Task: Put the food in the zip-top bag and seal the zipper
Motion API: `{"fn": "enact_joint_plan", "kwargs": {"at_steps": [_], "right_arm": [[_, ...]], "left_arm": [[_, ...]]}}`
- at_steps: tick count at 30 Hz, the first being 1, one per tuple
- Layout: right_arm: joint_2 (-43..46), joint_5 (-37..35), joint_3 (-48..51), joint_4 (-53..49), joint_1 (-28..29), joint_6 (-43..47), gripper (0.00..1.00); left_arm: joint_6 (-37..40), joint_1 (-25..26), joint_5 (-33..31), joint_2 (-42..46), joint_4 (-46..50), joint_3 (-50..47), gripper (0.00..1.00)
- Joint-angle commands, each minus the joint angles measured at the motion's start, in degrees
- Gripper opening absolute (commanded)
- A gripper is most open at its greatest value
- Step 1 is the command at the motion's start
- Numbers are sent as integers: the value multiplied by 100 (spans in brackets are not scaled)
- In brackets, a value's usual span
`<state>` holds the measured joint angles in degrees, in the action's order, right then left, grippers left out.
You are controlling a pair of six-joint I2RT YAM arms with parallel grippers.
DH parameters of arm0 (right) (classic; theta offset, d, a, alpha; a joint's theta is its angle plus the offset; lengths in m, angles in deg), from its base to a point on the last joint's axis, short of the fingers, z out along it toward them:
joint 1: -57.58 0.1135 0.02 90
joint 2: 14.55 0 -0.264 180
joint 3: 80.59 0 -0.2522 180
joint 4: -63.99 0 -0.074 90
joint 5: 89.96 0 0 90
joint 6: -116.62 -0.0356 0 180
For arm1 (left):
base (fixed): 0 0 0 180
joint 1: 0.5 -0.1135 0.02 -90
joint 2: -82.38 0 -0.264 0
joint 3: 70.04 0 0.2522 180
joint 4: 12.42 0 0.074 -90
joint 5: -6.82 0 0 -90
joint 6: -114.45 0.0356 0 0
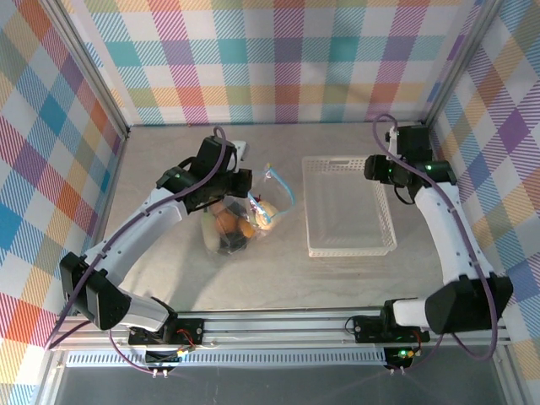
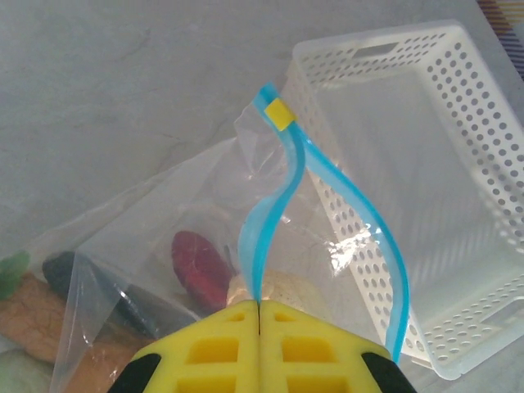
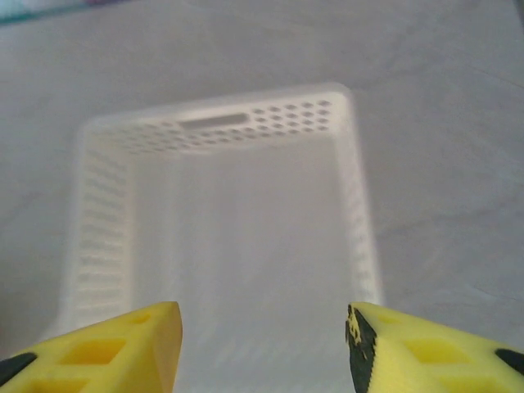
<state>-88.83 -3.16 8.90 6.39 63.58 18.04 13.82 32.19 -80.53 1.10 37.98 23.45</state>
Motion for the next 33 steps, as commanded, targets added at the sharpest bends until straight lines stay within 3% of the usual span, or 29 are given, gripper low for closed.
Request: {"fn": "enact_joint_plan", "kwargs": {"at_steps": [1, 6, 10, 14, 17, 19, 26, 30, 33], "right_arm": [[162, 873, 298, 102, 156, -179, 54], [304, 1653, 547, 292, 364, -213, 49], [268, 2128, 604, 479, 437, -315, 48], [206, 2371, 634, 671, 518, -462, 47], [87, 2458, 647, 794, 611, -593, 45], [0, 2435, 656, 848, 673, -664, 43], [-246, 2679, 635, 1043, 927, -805, 36], [-426, 2855, 586, 1105, 1260, -684, 25], [-368, 3081, 769, 1358, 1476, -376, 26]], "left_arm": [[558, -52, 309, -126, 134, 593, 0], [1343, -56, 1154, -367, 550, 1456, 0], [2026, -127, 2186, -481, 985, 2065, 0], [2534, -333, 3180, -369, 1306, 2224, 0], [2773, -526, 3549, -214, 1530, 2118, 0], [2824, -626, 3219, -123, 1699, 1996, 0], [2787, -930, 494, -269, 2019, 1414, 0], [2795, -1027, 497, -501, 1944, 1219, 0], [2760, -1031, 628, -512, 1689, 1128, 0]]}}
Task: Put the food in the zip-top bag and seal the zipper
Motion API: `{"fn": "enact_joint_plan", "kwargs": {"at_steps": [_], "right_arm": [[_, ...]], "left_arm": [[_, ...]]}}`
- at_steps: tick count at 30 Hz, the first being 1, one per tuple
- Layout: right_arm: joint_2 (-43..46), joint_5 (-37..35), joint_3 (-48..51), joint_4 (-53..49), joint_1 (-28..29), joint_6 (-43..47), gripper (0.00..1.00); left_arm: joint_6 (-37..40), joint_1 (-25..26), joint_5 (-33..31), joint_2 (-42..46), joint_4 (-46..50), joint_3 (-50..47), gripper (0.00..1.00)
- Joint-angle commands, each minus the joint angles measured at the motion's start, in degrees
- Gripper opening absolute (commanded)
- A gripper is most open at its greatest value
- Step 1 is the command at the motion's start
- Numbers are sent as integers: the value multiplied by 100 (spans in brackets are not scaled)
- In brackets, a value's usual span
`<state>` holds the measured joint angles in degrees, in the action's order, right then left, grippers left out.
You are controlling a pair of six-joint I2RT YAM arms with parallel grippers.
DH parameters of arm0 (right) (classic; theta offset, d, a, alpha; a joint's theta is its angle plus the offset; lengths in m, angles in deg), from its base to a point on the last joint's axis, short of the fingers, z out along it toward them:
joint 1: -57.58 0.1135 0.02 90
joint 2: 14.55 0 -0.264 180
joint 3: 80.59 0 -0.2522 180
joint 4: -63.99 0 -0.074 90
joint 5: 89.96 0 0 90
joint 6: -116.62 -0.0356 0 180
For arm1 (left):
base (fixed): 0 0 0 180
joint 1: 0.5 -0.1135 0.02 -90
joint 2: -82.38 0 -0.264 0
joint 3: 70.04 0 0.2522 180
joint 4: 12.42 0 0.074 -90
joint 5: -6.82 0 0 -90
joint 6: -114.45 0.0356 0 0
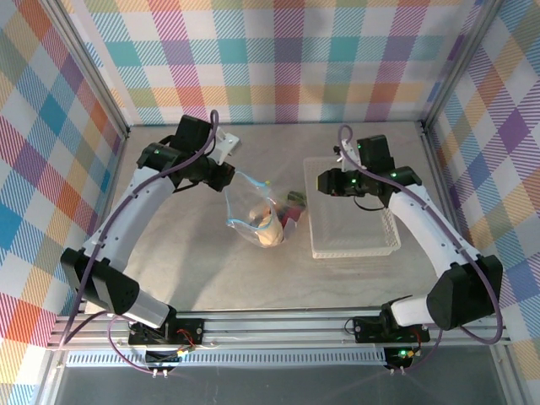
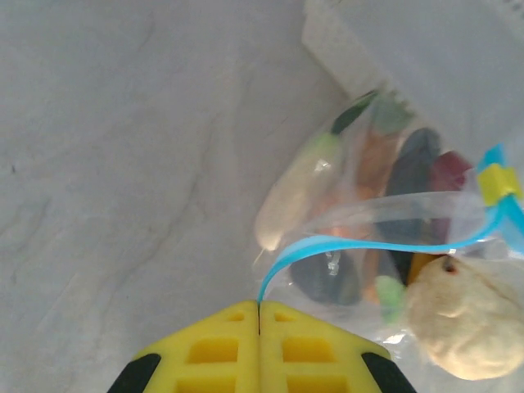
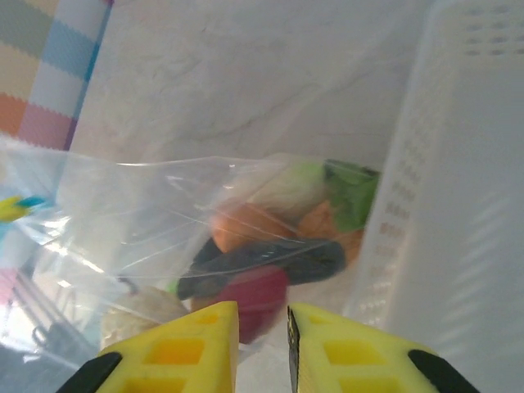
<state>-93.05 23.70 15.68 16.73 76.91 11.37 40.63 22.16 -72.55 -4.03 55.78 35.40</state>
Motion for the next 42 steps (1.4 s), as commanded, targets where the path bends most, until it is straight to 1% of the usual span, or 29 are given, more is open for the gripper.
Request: {"fn": "enact_joint_plan", "kwargs": {"at_steps": [1, 2, 5, 7, 11, 15, 20, 22, 24, 27, 31, 35, 38, 42], "right_arm": [[120, 530, 196, 438, 180, 431, 28], [213, 693, 321, 573, 201, 576, 32], [668, 1434, 908, 1256, 220, 1110, 49], [824, 1592, 1136, 1522, 220, 1261, 52], [682, 1603, 1035, 1557, 219, 1464, 52], [474, 1758, 908, 1733, 220, 1541, 50], [279, 1658, 810, 1813, 228, 1701, 46], [226, 1676, 806, 1900, 229, 1718, 44], [188, 1724, 812, 2010, 223, 1738, 43], [130, 1851, 840, 2180, 229, 1776, 43], [22, 1916, 915, 2417, 229, 1791, 48], [-2, 2099, 1032, 2827, 226, 1673, 49], [143, 1951, 1211, 3205, 229, 1630, 49], [130, 1725, 1197, 3331, 238, 1674, 49]], "left_arm": [[69, -33, -137, -19, -133, -50, 0], [69, -33, -115, -37, -152, -14, 0], [78, -33, 24, -54, -307, 87, 0], [61, -33, 296, -21, -498, 108, 0], [-108, -33, 1116, -63, -786, 263, 0], [-271, -29, 1658, -139, -1013, 407, 0], [-451, -25, 2474, -148, -1331, 493, 0], [-497, -24, 2693, -156, -1381, 565, 0], [-537, -24, 2776, -165, -1433, 628, 0], [-551, -28, 2730, -222, -1416, 746, 0], [-554, -24, 2750, -372, -1330, 926, 0], [-607, -24, 2751, -494, -1365, 990, 0], [-618, -24, 2764, -582, -1348, 1056, 0], [-639, -25, 2777, -631, -1339, 1114, 0]]}}
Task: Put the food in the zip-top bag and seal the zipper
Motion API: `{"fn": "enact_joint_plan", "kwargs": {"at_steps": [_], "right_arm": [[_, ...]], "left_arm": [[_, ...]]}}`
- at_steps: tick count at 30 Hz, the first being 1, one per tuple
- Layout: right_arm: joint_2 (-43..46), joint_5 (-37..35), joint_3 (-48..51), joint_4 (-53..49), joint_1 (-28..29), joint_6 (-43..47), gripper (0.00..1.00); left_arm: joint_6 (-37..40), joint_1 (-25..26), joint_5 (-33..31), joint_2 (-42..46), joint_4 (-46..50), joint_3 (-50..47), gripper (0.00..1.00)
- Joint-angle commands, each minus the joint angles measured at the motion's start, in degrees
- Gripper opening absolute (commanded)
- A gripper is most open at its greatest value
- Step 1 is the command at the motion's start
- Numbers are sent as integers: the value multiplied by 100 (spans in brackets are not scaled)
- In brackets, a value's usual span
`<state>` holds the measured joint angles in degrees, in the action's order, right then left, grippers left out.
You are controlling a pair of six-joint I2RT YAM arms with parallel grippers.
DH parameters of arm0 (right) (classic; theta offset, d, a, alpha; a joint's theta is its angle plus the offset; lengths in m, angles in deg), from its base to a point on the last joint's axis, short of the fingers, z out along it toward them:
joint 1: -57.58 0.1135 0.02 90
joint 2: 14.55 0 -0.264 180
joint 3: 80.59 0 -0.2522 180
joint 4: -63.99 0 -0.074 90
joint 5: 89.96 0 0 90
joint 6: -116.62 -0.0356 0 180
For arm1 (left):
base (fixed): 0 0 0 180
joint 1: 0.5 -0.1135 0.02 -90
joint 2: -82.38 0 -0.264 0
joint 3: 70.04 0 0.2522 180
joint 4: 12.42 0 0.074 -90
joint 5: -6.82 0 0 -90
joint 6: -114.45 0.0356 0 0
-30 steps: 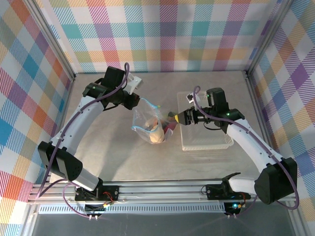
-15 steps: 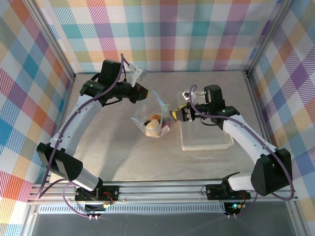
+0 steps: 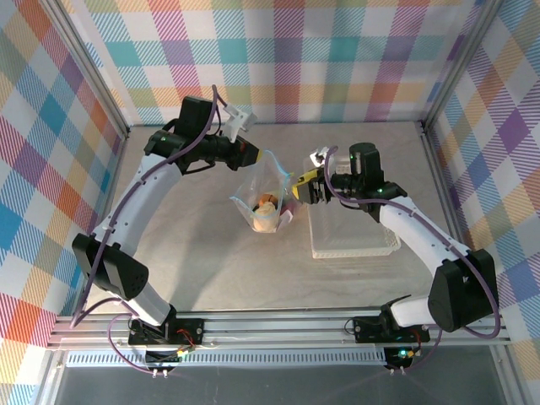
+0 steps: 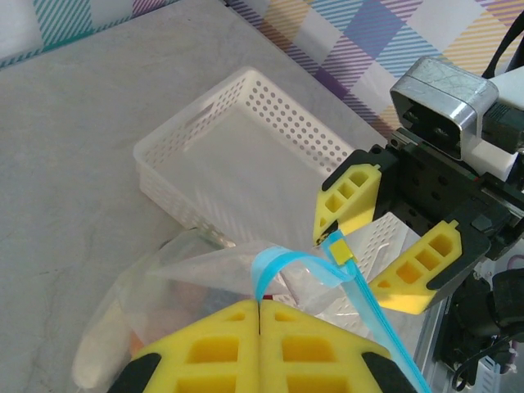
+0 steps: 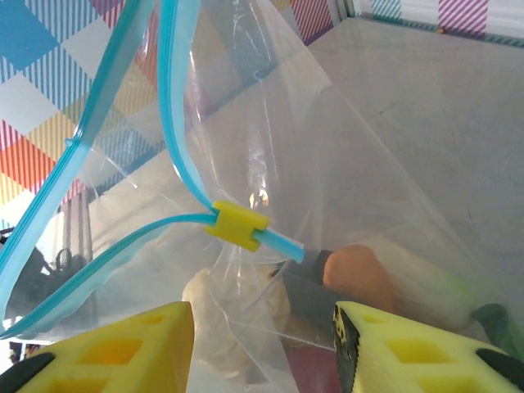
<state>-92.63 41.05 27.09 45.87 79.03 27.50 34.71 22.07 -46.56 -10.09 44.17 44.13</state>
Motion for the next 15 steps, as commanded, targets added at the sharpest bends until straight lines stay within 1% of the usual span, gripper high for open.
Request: {"fn": "enact_joint_plan", "kwargs": {"at_steps": [1, 6, 12, 15], "right_arm": [[54, -38, 14, 415, 27, 80, 49], [-136, -331, -87, 424, 47, 153, 49], [-294, -238, -129, 650, 58, 161, 49], [-345, 13, -146, 827, 86, 153, 49]], "left_arm": [[-42, -16, 186, -26, -178, 251, 0], [-51, -16, 214, -4, -163, 289, 0], [-42, -22, 245, 14, -145, 288, 0], [-42, -20, 256, 9, -135, 287, 0]]}}
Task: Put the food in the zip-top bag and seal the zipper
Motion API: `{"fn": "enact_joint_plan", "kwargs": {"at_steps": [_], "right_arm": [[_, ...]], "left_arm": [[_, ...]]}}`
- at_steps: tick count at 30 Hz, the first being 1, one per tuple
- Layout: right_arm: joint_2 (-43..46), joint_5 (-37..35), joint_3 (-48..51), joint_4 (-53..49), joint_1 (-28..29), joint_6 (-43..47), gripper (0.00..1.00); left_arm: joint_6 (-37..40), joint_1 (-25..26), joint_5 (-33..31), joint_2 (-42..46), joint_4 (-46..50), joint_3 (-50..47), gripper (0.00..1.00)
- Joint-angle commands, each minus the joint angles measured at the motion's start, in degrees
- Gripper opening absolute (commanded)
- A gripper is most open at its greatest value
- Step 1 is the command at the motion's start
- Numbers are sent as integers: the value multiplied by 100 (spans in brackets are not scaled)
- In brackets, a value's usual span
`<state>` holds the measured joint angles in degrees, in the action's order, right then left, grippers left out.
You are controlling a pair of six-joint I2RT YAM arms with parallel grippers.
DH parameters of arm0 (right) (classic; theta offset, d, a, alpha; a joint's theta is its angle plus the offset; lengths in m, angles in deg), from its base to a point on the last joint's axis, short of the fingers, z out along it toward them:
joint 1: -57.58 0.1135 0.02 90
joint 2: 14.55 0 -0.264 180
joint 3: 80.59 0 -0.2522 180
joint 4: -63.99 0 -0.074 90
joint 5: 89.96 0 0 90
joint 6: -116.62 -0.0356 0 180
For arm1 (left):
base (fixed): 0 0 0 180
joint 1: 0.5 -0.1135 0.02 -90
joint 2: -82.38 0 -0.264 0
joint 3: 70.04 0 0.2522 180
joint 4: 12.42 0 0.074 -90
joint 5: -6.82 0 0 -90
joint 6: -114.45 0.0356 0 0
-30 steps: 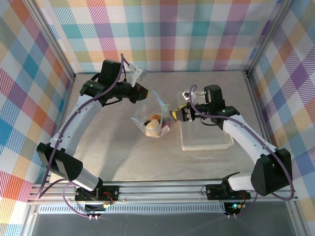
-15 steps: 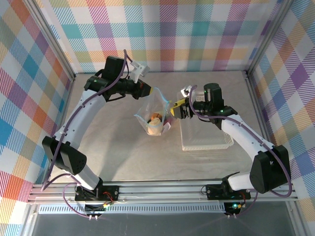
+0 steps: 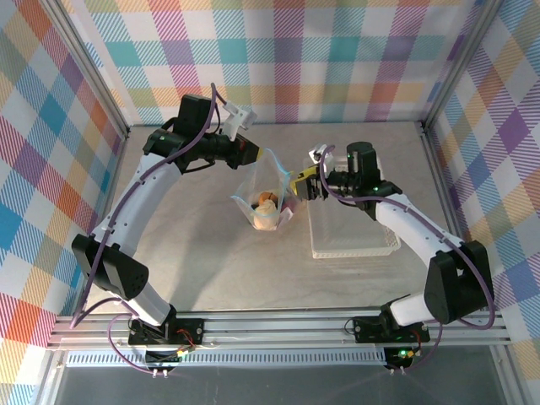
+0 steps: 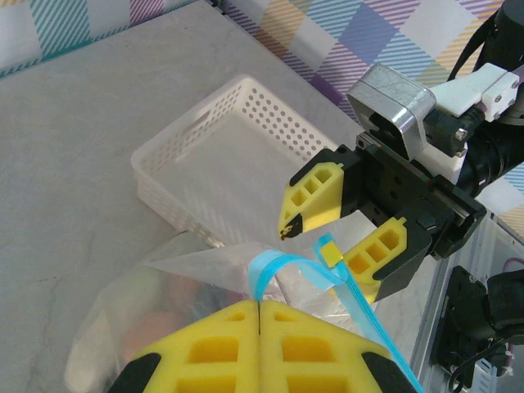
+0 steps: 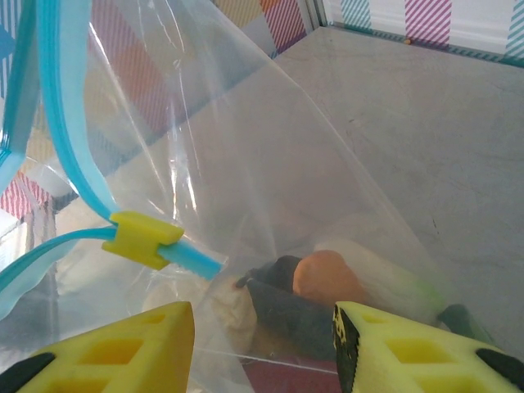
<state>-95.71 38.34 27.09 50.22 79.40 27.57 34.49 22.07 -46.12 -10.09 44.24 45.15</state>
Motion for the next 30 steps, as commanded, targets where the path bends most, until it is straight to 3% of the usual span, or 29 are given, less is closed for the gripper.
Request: {"fn": "enact_joint_plan", "kwargs": {"at_steps": [1, 16, 20, 24, 26, 30], "right_arm": [[-55, 359, -174, 410, 74, 165, 50], [-304, 704, -457, 443, 234, 214, 48], [-459, 753, -615, 313, 291, 305, 41], [-504, 785, -751, 67, 353, 414, 28], [-527, 688, -874, -185, 355, 415, 7], [-491, 679, -1017, -563, 366, 713, 7]], "left_arm": [[-21, -19, 214, 10, -141, 184, 0], [-5, -24, 214, -17, -123, 141, 0], [-9, -29, 214, -25, -115, 141, 0], [4, -24, 172, -28, -89, 140, 0], [28, -25, 144, -26, -63, 158, 0], [67, -24, 121, -26, -19, 186, 0]]}}
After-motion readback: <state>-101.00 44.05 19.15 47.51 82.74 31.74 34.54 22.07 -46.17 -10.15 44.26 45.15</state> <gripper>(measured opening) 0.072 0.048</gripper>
